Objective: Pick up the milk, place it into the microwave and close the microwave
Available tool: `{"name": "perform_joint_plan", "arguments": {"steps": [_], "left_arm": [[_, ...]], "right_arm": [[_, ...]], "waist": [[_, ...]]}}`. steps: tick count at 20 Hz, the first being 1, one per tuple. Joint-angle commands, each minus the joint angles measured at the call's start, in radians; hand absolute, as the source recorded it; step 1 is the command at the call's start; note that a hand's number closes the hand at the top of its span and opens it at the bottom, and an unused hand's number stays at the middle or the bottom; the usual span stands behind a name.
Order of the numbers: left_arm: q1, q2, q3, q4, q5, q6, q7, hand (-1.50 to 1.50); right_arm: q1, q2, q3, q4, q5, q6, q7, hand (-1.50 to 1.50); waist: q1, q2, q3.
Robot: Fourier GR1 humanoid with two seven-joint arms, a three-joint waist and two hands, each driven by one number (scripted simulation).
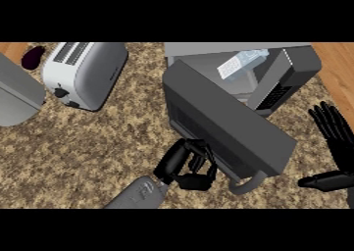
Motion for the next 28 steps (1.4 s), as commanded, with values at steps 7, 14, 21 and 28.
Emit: {"name": "perform_joint_plan", "arguments": {"steps": [7,14,21,28], "left_arm": [[-0.135,-0.004,-0.093,0.079,0.226,0.11,-0.05,1.5],[-0.215,-0.004,-0.094,0.05,0.36,0.252,-0.062,1.5],[-0.291,-0.004,-0.066,0.07,0.485,0.386,-0.06,1.5],[-0.379,-0.004,-0.037,0.148,0.566,0.446,-0.041,-1.5]], "right_arm": [[0.017,-0.047,0.033,-0.213,-0.135,0.138,0.081,-1.5],[-0.026,-0.101,0.048,-0.292,-0.176,0.147,0.178,-1.5],[-0.063,-0.16,0.01,-0.327,-0.224,0.153,0.222,-1.5],[-0.156,-0.257,-0.069,-0.355,-0.138,0.071,0.21,-1.5]], "waist": [[-0.085,0.015,-0.003],[-0.112,0.022,-0.004],[-0.146,0.032,-0.001],[-0.176,0.046,0.0]]}}
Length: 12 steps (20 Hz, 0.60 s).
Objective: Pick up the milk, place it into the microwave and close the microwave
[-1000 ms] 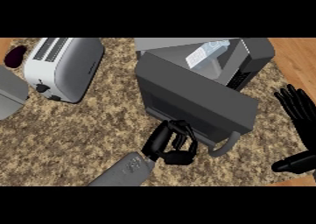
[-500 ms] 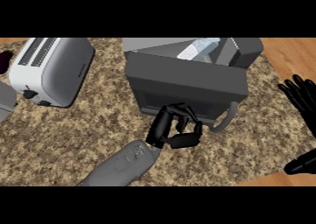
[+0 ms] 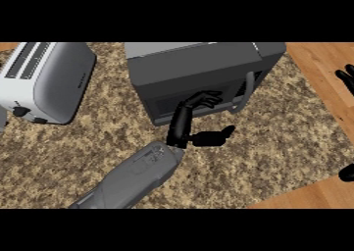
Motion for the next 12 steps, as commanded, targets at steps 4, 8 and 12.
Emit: {"name": "perform_joint_plan", "arguments": {"steps": [4,8,12], "left_arm": [[-0.068,0.0,0.066,0.019,0.105,0.076,-0.008,-1.5],[-0.067,0.0,0.072,0.005,0.155,0.104,-0.034,-1.5],[-0.075,0.0,0.051,0.019,0.18,0.113,-0.06,-1.5]], "right_arm": [[-0.092,-0.112,-0.076,-0.036,0.139,-0.077,-0.054,1.5],[-0.119,-0.13,-0.081,-0.034,0.165,-0.091,-0.054,1.5],[-0.132,-0.136,-0.08,-0.027,0.193,-0.098,-0.075,1.5]], "waist": [[-0.021,0.014,-0.001],[-0.013,0.022,-0.002],[-0.017,0.032,0.001]]}}
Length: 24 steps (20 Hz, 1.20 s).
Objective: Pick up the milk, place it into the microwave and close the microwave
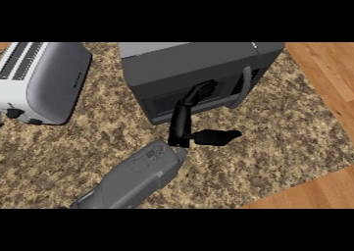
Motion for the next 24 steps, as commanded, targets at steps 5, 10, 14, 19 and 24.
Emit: {"name": "perform_joint_plan", "arguments": {"steps": [5,10,14,19,24], "left_arm": [[-0.087,0.001,0.062,0.054,0.087,0.032,-0.027,-1.5],[-0.094,0.001,0.047,0.074,0.115,0.029,-0.053,-1.5],[-0.098,0.001,0.042,0.083,0.131,0.028,-0.082,-1.5],[-0.097,0.001,0.024,0.069,0.148,0.019,-0.101,-1.5],[-0.104,0.001,0.021,0.09,0.17,0.008,-0.119,-1.5]], "right_arm": [[-0.042,-0.02,-0.007,0.022,0.045,-0.022,-0.015,1.5],[-0.06,-0.015,-0.003,0.034,0.056,-0.027,-0.024,1.5],[-0.076,-0.013,0.0,0.045,0.063,-0.033,-0.022,1.5],[-0.05,0.13,0.041,0.122,-0.122,0.073,0.002,-1.5],[-0.074,0.114,0.031,0.166,-0.183,0.117,0.047,-1.5]], "waist": [[0.004,0.018,0.001],[0.001,0.025,0.002],[0.004,0.027,0.002],[0.027,0.044,0.008],[0.026,0.044,0.004]]}}
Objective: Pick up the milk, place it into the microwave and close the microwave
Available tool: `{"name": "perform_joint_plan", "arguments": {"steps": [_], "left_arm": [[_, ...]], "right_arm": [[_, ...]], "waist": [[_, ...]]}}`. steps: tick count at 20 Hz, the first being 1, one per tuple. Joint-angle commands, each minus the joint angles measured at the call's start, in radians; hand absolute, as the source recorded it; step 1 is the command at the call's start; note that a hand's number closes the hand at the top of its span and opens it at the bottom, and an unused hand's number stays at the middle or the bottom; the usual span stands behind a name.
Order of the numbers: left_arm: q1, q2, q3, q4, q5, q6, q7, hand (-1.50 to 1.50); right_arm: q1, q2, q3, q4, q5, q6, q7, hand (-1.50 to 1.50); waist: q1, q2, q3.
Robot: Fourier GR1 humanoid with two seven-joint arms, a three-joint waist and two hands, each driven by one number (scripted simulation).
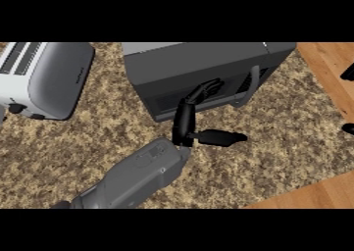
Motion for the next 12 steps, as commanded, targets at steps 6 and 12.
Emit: {"name": "perform_joint_plan", "arguments": {"steps": [6,12], "left_arm": [[-0.059,0.001,0.06,0.082,0.061,0.024,-0.019,-1.5],[-0.071,0.001,0.054,0.09,0.083,0.016,-0.038,-1.5]], "right_arm": [[-0.033,-0.001,-0.006,0.077,-0.109,0.088,0.052,-1.5],[-0.07,-0.018,-0.015,0.111,-0.153,0.122,0.083,-1.5]], "waist": [[-0.014,0.01,-0.002],[-0.011,0.011,-0.001]]}}
